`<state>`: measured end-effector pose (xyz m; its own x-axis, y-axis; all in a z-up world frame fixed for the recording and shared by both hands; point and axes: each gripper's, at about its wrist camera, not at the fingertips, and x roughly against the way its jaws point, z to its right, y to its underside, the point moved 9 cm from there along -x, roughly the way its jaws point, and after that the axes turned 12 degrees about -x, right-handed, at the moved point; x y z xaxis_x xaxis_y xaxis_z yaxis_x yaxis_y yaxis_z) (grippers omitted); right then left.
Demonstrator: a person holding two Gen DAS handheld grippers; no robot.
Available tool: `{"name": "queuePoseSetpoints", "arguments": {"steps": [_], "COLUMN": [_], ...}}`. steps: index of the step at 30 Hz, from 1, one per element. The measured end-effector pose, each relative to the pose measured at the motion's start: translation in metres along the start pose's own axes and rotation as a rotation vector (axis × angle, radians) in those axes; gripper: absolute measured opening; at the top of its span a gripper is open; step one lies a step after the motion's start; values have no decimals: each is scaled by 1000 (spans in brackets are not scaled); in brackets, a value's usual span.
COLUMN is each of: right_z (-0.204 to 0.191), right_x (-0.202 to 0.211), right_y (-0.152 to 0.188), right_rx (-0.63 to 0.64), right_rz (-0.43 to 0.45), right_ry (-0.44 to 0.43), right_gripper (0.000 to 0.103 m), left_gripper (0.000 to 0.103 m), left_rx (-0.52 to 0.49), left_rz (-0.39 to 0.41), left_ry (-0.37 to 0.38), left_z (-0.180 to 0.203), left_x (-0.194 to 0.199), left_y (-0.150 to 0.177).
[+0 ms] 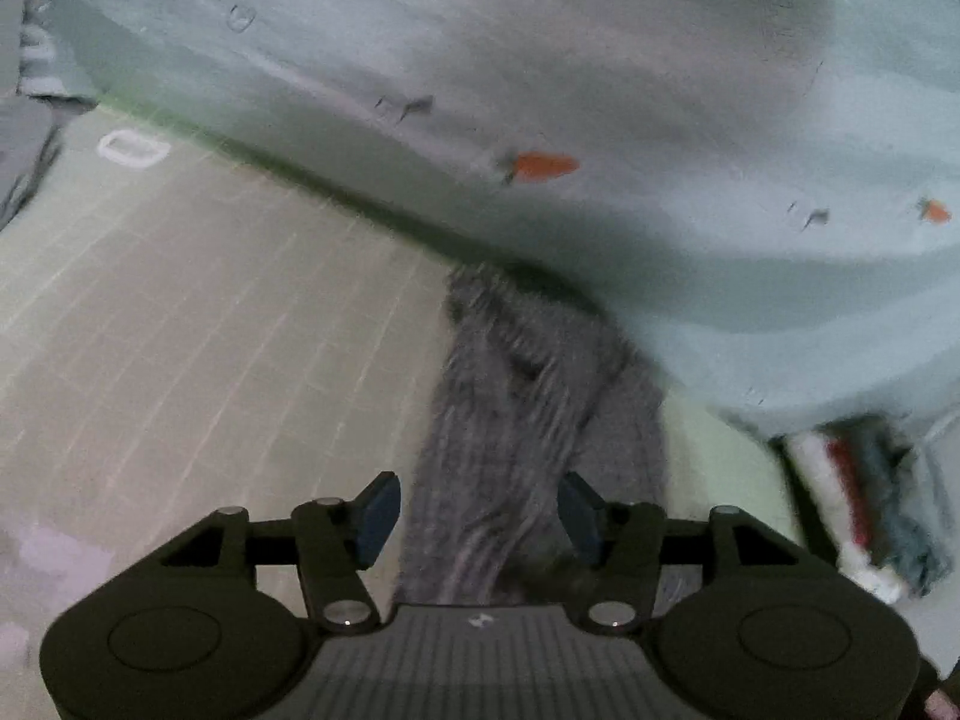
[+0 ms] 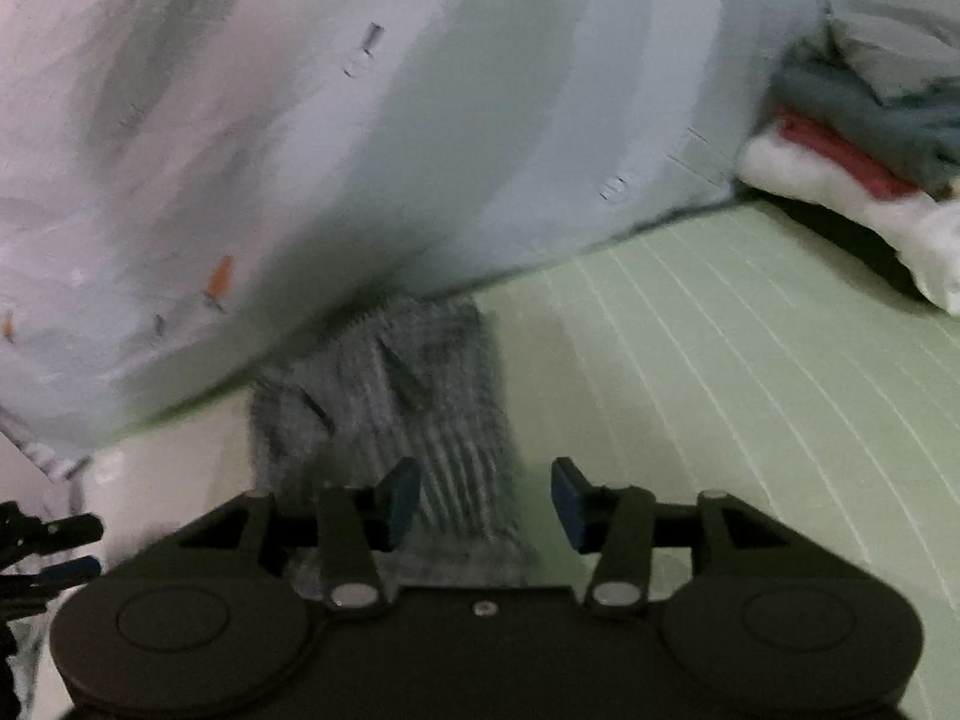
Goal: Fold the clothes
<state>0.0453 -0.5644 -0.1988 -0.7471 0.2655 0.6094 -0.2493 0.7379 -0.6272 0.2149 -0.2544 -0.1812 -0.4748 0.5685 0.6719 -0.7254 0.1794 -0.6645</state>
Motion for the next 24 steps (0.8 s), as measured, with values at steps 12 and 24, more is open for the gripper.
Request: {"name": "queuePoseSetpoints", "arguments": {"steps": [12,24], "right_z": [-2,-5], "right_x": [-16,-64], "right_y": [46,22], "right_rx": [17,39], "right_rz": [-144,-175], "right_ry": [-19,77], "right_gripper": [51,42], "left_gripper": [59,59], "left_rx": [14,-3], "left_rz": [-165,-201], "left_ry": [32,15], "left_z": [4,4], "left_x": [-29,-44], "left_y": [49,47]}}
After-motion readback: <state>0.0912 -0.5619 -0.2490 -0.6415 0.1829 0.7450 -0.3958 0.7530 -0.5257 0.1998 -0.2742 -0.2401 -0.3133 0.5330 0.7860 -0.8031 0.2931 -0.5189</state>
